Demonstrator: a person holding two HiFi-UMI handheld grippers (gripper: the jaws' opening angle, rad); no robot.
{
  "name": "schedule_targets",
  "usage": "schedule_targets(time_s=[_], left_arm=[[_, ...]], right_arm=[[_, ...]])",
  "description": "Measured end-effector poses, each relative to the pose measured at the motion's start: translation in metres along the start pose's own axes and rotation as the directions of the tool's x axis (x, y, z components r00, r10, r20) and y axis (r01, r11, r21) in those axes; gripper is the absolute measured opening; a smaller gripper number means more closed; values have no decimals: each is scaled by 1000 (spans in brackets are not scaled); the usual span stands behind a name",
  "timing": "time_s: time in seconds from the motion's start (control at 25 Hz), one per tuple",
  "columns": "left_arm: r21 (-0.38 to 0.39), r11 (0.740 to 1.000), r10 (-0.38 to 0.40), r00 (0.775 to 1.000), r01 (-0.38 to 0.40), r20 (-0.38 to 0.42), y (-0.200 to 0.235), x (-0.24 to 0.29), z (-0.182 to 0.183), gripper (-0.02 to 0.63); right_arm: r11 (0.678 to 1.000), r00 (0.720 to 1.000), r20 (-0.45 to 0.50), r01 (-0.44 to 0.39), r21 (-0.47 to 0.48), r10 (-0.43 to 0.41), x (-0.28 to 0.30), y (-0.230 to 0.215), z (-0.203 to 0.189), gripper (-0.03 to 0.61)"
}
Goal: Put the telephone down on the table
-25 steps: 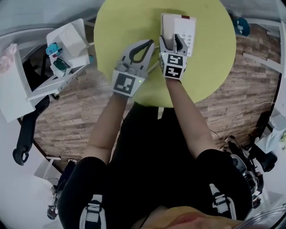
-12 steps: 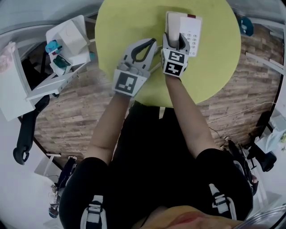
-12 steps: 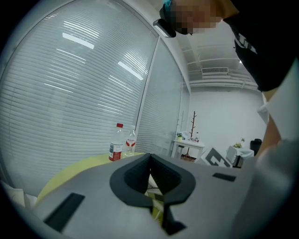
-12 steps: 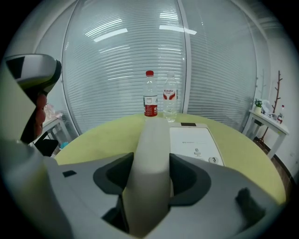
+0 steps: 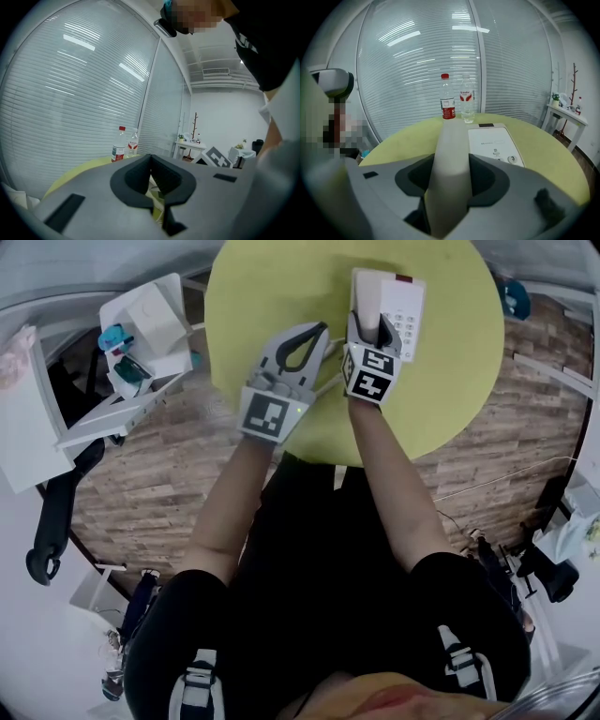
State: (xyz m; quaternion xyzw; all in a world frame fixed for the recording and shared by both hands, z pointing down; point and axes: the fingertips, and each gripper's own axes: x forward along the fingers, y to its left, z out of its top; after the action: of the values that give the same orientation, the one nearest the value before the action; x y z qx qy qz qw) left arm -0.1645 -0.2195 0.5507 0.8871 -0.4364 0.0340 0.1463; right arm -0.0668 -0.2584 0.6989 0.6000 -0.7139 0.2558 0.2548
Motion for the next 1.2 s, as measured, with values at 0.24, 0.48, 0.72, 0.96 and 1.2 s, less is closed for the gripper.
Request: schedule_targets(time_s=[0.24,0.48,0.72,0.96,1.2], left_arm=[[14,1000,14,1000,-15,9,1,-12,15,11],[59,997,34,996,-39,78,9,-23,46,11],[103,991,76,987,-91,143,26,-39,70,11],[102,980,149,974,-168,169,60,-68,74,11],[89,968,220,962,-236,164,89,-99,69,11]], right_arm=[[999,999,18,-33,30,32,-18,11,17,216],[996,995,54,-81,24,79,-35,38,44,216],[990,988,67,-140,15,139,-39,72,60,216],[980,979,51,-199,14,198,-27,121,63,216],[965,965,13,-263,9,263,-16,175,55,216]])
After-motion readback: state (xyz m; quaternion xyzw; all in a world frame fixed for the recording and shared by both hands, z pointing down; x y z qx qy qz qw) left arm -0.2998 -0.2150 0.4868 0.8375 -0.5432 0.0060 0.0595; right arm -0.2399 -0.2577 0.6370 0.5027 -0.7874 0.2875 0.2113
